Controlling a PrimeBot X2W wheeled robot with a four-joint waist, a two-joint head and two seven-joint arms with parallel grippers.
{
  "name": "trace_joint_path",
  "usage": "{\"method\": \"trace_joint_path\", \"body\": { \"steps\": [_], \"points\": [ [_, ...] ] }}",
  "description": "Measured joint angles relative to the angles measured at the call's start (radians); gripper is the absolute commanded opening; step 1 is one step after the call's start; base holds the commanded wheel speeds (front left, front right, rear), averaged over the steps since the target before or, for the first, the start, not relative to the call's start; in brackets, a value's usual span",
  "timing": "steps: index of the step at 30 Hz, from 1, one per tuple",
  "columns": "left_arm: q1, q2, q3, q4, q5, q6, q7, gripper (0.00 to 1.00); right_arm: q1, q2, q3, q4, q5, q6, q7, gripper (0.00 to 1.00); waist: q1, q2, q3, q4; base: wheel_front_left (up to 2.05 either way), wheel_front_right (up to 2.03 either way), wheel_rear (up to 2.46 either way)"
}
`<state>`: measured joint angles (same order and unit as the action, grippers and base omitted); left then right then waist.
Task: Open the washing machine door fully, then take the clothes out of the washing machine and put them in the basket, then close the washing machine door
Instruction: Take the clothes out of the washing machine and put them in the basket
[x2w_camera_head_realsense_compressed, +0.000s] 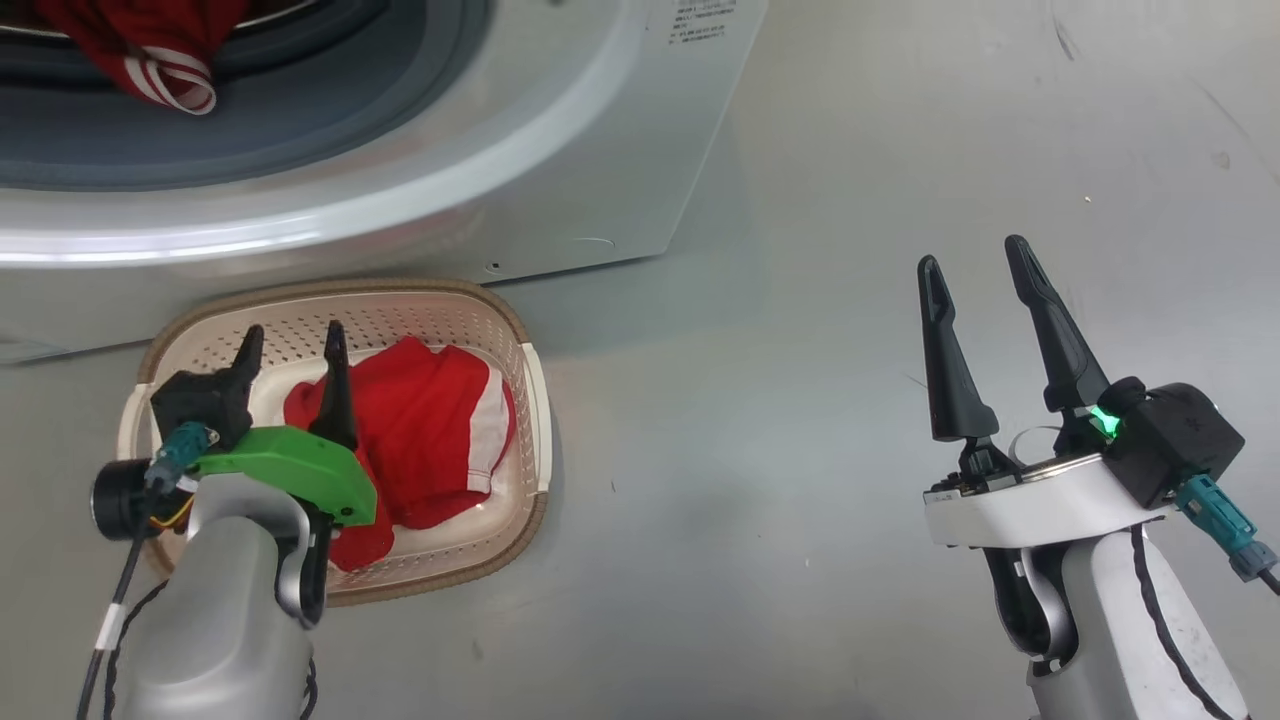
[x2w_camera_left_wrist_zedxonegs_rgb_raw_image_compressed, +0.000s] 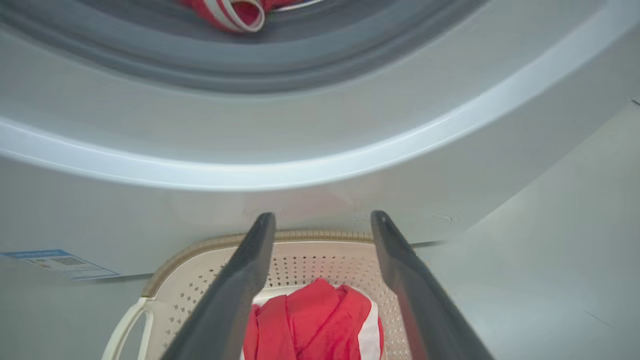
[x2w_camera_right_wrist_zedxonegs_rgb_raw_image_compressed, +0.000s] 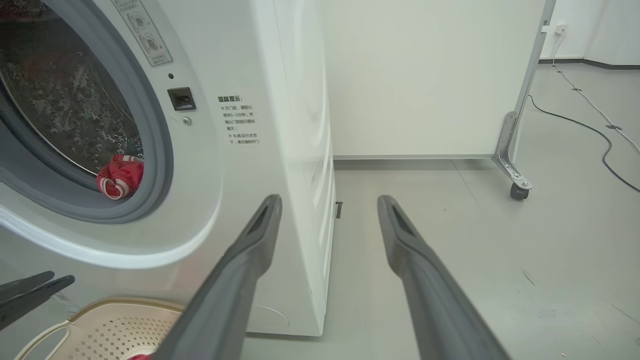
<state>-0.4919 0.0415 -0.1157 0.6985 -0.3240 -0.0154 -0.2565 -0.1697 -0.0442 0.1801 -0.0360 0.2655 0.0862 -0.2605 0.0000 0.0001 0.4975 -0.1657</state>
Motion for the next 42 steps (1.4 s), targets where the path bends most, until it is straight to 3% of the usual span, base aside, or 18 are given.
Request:
{"method": "trace_joint_path", "body": {
  "steps": [19, 42],
  "points": [
    [0.166, -0.004, 0.016, -0.332, 0.047, 0.0, 0.0, 1.0, 0.104, 0.0, -0.003, 0.042, -0.016, 0.009, 0.0, 1.0, 0.0, 0.0, -0.201, 0.082, 0.0, 0.0, 0.0],
    [0.474, -0.003, -0.018, -0.487, 0.071, 0.02, 0.0, 1.0, 0.252, 0.002, -0.025, 0.04, -0.016, -0.003, 0.0, 1.0, -0.0001, 0.0, -0.394, 0.124, 0.0, 0.0, 0.0]
  ]
}}
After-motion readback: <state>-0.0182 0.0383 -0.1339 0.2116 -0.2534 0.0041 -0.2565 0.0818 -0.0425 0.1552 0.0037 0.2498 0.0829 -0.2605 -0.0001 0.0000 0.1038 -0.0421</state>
